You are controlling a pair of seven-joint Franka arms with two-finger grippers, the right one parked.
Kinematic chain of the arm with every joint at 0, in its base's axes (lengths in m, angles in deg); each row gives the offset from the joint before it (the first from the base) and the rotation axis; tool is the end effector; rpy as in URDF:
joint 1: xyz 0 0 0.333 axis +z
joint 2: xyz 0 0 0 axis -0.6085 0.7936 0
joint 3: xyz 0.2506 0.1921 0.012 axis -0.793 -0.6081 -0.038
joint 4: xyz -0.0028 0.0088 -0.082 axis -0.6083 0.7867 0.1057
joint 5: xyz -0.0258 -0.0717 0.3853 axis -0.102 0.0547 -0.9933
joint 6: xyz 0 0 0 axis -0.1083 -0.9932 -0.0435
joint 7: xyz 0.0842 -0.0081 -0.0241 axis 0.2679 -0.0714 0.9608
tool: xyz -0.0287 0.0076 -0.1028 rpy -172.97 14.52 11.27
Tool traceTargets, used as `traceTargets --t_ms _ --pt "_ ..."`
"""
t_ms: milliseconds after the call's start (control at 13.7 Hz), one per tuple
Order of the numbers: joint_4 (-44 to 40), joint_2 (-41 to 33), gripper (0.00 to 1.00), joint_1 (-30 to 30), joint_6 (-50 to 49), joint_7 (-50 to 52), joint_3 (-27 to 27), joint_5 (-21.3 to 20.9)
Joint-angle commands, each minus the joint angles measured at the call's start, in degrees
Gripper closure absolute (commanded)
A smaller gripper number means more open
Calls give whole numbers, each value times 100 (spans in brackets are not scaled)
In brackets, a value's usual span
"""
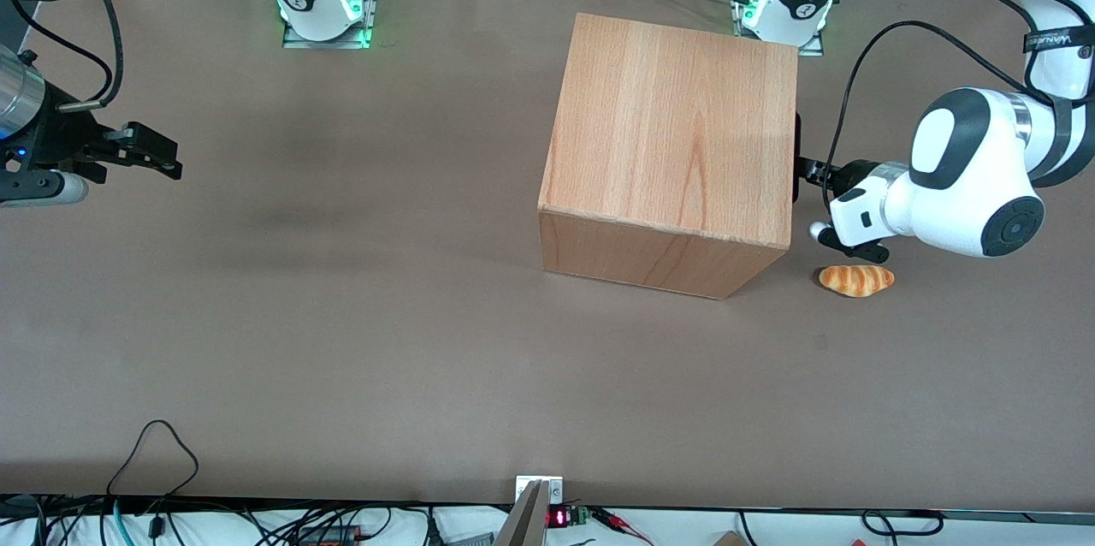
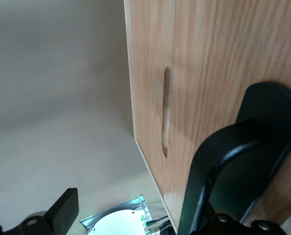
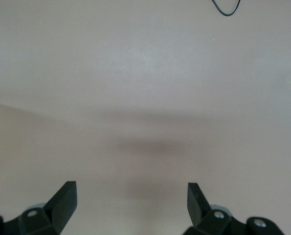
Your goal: Open top drawer with left arm
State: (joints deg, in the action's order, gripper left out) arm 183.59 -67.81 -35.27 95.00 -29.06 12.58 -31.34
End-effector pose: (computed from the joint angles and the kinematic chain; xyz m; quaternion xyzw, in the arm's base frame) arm 0.5757 -0.0634 0.3578 0.9428 -0.1214 -0.2731 0.1475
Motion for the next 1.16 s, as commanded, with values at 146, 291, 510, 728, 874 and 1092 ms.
traceTargets --t_ms 146,291,510,728,874,1092 --pt "39 100 0 113 360 -134 -26 31" --pt "30 108 0 121 439 -125 -44 22" --pt "-5 144 0 130 457 -116 -105 -135" --pt "-163 161 0 481 448 -99 -132 -320" --pt "-215 196 0 561 448 -99 -140 -356" --pt "-277 214 0 701 448 -64 -141 -434"
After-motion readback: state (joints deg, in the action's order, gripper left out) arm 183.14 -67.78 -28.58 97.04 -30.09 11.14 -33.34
